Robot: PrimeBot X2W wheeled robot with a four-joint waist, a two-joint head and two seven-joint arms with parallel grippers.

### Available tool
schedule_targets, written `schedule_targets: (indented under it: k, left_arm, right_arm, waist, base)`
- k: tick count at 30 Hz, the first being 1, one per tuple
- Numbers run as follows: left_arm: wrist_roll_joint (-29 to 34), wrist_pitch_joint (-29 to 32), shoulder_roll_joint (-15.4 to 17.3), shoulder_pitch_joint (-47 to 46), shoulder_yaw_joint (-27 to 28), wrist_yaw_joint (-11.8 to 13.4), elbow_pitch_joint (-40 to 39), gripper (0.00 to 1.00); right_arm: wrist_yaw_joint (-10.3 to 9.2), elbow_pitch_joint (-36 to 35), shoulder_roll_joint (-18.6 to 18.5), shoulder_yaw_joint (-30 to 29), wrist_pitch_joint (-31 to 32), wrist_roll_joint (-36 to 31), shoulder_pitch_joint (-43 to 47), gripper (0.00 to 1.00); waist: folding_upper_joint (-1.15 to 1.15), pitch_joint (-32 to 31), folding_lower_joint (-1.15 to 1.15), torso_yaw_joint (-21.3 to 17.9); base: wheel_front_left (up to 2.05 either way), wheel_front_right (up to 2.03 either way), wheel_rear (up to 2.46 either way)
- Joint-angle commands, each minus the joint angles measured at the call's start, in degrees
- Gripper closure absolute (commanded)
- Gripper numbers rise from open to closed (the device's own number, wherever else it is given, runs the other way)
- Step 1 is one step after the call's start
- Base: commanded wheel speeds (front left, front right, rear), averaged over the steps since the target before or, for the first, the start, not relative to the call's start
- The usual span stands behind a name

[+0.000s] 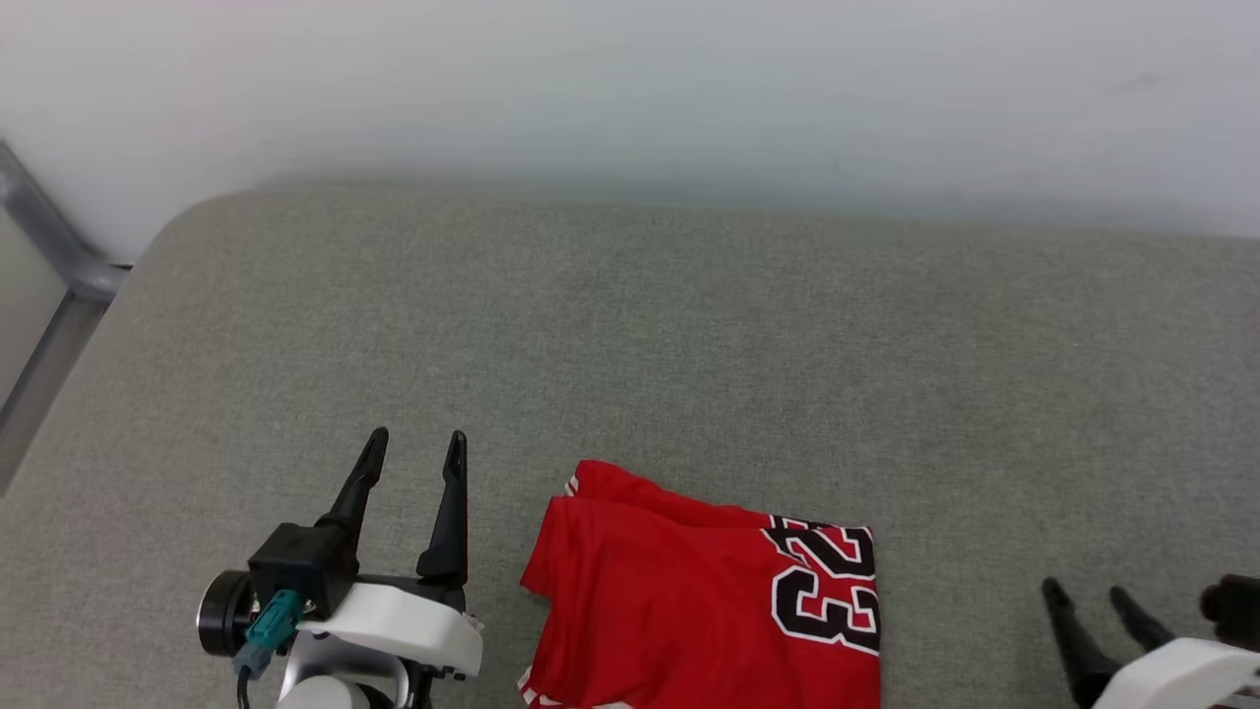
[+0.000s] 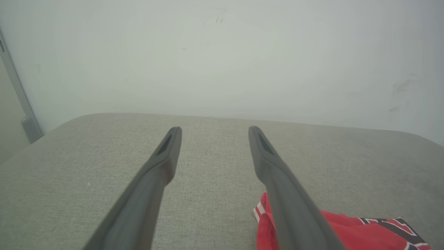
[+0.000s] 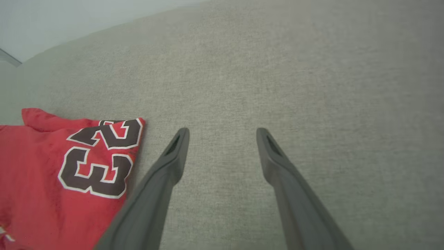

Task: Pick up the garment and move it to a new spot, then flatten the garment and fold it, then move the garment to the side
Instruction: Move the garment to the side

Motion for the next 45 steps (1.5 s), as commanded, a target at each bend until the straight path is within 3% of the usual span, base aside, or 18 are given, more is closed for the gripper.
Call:
schedule_targets:
  k: [1, 5, 6, 18, 19, 20, 21, 27, 33, 45]
  left_arm:
    - [0.37, -0.37, -0.43, -1.01, 0.28, -0.31, -0.37, 0.0]
    - [0.99, -0.35, -1.31, -2.36, 0.81, -1.13, -0.88, 0.0]
    - [1.36, -0.32, -2.13, -3.08, 1.38, -1.63, -0.94, 0.0]
    - [3.08, -0.33, -4.08, -4.81, 4.12, -3.98, -0.43, 0.0]
    - [3.17, -0.33, -4.24, -4.92, 4.26, -4.14, -0.39, 0.0]
    - [3.34, -0.33, -4.32, -4.96, 4.44, -4.19, -0.32, 0.0]
    - [3.48, -0.33, -4.41, -4.93, 4.63, -4.33, -0.2, 0.0]
    - [4.53, -0.33, -5.01, -4.19, 5.56, -5.08, 0.43, 0.0]
    - [6.18, -0.3, -4.84, -2.37, 6.15, -5.28, 0.04, 0.0]
    - [7.5, -0.28, -4.72, 0.0, 7.07, -5.41, -2.72, 0.0]
  right_arm:
    - [-0.02, 0.69, -0.23, 1.48, 1.78, 1.4, -1.01, 0.0]
    - [-0.02, 2.72, -0.38, 6.7, 8.35, 6.33, -2.4, 0.0]
    - [-0.02, 4.73, -0.77, 11.07, 12.27, 9.9, -3.83, 0.0]
    - [-0.08, 14.24, -1.7, 20.31, 19.23, 20.26, -7.71, 0.0]
    - [-0.08, 14.73, -1.73, 20.85, 19.77, 20.76, -7.94, 0.18]
    - [-0.08, 15.07, -1.74, 21.11, 19.83, 21.29, -8.25, 0.88]
    - [-0.08, 15.47, -1.71, 21.44, 20.36, 21.91, -8.58, 1.0]
    - [-0.07, 14.34, -3.35, 22.06, 18.82, 23.33, -10.94, 1.0]
    - [-0.05, 11.0, -6.92, 21.67, 16.6, 18.9, -11.9, 1.0]
    - [-0.03, 8.03, -12.38, 16.61, 20.77, 4.79, -11.35, 1.0]
  waist:
    - [0.0, 1.83, 0.0, 1.45]
    - [0.0, 4.44, 0.0, 2.82]
    - [0.0, 5.97, 0.0, 3.55]
    - [0.0, 9.27, 0.0, 5.21]
    - [0.0, 9.37, 0.0, 5.21]
    - [0.0, 9.41, 0.0, 5.17]
    - [0.0, 9.41, 0.0, 5.1]
    - [0.0, 7.87, 0.0, 4.32]
    - [0.0, 5.02, 0.0, 1.52]
    - [0.0, 3.82, 0.0, -10.62]
  base:
    - [0.0, 0.0, 0.0]
    - [0.0, 0.0, 0.0]
    - [0.0, 0.0, 0.0]
    - [0.0, 0.0, 0.0]
    - [0.0, 0.0, 0.0]
    - [0.0, 0.0, 0.0]
    - [0.0, 0.0, 0.0]
    - [0.0, 0.0, 0.0]
    - [0.0, 0.0, 0.0]
    - [0.0, 0.0, 0.0]
